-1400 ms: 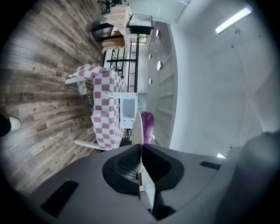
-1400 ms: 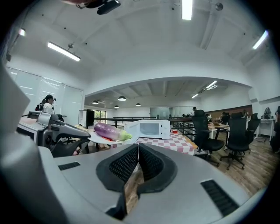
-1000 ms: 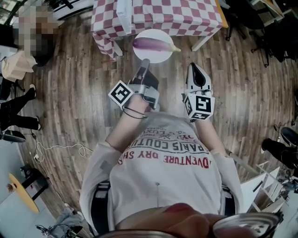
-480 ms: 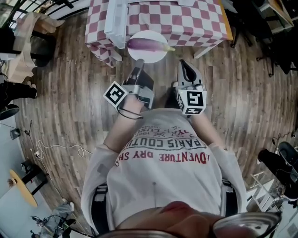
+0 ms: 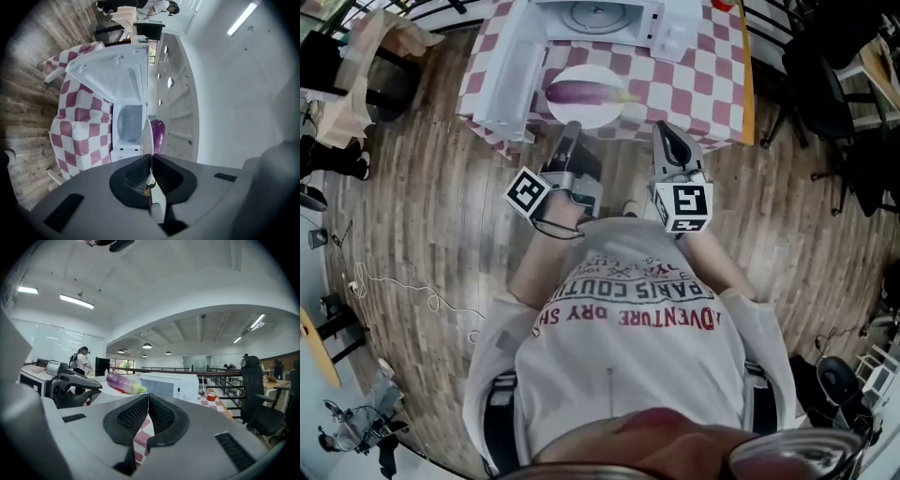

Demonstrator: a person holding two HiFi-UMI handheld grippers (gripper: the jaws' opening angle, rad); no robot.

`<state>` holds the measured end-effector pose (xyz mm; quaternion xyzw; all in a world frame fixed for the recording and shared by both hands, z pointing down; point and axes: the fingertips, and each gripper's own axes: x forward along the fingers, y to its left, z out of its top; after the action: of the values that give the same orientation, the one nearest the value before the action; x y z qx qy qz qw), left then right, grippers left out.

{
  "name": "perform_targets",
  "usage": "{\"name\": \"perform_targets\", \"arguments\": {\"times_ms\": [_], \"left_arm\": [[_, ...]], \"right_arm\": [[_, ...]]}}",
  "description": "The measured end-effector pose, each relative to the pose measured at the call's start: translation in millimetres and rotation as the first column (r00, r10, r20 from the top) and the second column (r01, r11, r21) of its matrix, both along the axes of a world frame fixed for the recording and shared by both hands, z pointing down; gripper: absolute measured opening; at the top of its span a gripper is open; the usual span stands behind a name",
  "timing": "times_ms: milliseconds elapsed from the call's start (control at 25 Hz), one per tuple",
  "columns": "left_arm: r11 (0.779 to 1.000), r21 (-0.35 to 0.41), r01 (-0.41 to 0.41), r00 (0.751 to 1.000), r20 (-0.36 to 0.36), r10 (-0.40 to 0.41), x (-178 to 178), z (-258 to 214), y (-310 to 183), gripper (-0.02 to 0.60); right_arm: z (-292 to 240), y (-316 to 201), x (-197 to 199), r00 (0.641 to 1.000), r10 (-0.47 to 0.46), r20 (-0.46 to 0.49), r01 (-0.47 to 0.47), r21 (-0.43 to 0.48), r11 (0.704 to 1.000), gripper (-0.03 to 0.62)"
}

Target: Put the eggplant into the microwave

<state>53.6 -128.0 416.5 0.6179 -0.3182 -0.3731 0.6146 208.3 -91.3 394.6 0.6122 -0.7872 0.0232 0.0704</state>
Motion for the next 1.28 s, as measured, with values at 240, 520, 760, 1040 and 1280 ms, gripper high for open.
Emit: {"name": "perform_targets", "arguments": {"times_ms": [240, 520, 760, 1040, 1280], "left_arm": [[0.999, -0.052, 0.008, 1.0, 0.028, -0.007, 44.0, 28.1, -28.9, 0.031], [0.994, -0.105, 0.036, 0.997, 0.074, -0.028, 50.3, 59.0, -94.9, 0.031], [0.994, -0.111, 0.011, 0.998, 0.063, -0.004, 59.8, 70.8, -172.3, 0.031], [0.992, -0.126, -0.018, 0.997, 0.077, 0.028, 59.8, 96.3, -248.9, 0.031], [0.989, -0.146, -0.014, 0.996, 0.088, 0.027, 52.6, 124.8, -294.1, 0.031]], "right_arm": [[29.8, -33.0, 34.7, 0.999, -0.037, 0.027, 0.039, -0.054, 0.998, 0.026], [44.1, -82.2, 55.1, 1.0, -0.013, 0.023, 0.015, -0.087, 0.996, 0.025], [52.0, -155.9, 57.3, 1.0, 0.013, 0.012, -0.011, -0.108, 0.994, 0.026], [57.6, -238.3, 46.3, 0.999, 0.03, -0.012, -0.031, -0.105, 0.994, 0.026], [67.4, -281.7, 28.0, 0.999, 0.015, -0.033, -0.018, -0.099, 0.995, 0.026]]}}
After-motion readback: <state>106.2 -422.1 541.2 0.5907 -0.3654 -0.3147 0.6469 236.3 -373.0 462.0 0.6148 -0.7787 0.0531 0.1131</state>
